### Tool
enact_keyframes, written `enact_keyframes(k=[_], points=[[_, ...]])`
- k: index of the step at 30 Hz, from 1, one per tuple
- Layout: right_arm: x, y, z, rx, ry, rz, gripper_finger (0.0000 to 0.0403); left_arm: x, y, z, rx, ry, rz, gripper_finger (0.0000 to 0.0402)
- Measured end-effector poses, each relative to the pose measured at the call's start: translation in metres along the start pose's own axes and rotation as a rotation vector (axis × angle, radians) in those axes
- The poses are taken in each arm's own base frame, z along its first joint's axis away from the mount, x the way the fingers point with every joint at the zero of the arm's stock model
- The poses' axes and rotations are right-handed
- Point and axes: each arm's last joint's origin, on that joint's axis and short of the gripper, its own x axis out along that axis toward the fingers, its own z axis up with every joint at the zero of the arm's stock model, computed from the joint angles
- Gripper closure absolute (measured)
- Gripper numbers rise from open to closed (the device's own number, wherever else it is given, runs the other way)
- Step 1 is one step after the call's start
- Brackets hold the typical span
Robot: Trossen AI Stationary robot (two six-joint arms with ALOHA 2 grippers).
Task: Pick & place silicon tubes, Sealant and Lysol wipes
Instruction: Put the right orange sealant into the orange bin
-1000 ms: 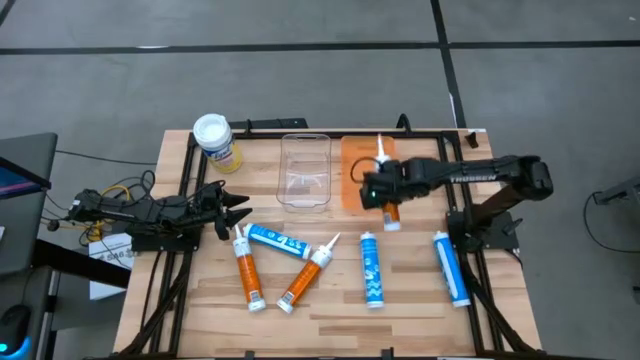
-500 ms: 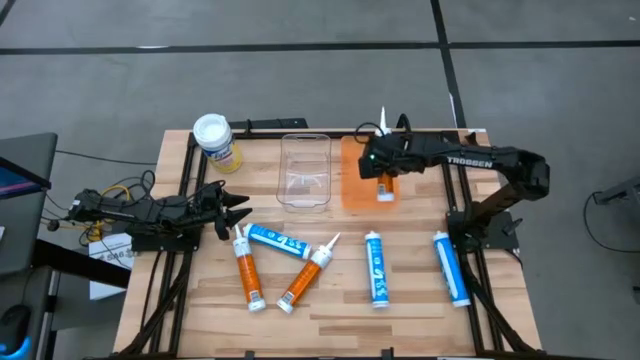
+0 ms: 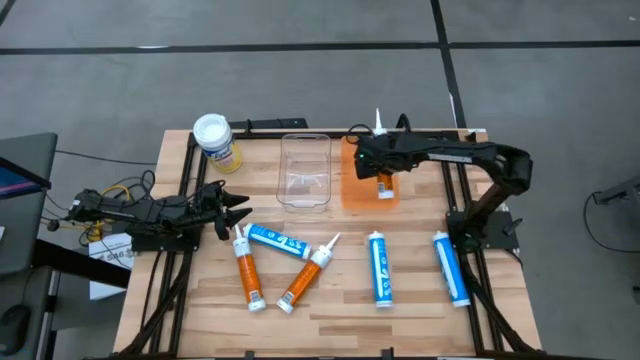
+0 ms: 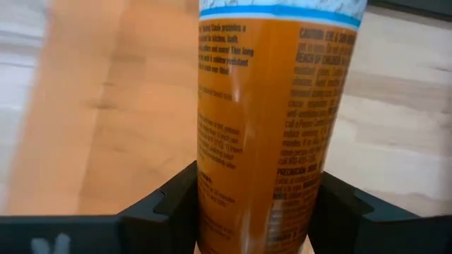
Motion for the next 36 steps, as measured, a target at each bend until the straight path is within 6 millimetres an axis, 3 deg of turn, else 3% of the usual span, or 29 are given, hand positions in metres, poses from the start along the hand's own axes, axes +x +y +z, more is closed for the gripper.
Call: enact_keyframes(k=[14,36], points=[[0.048,0.008,0.007,0.063,0.052,-0.104,0.0213,0.000,-0.001,0.000,-0.032,0.016,-0.031,0.0166],[0.049,0.003,0.004,0.018,0.040,-0.191,0.0178,0.000,-0.001,0.000,-0.034,0.017,-0.032,0.0166]])
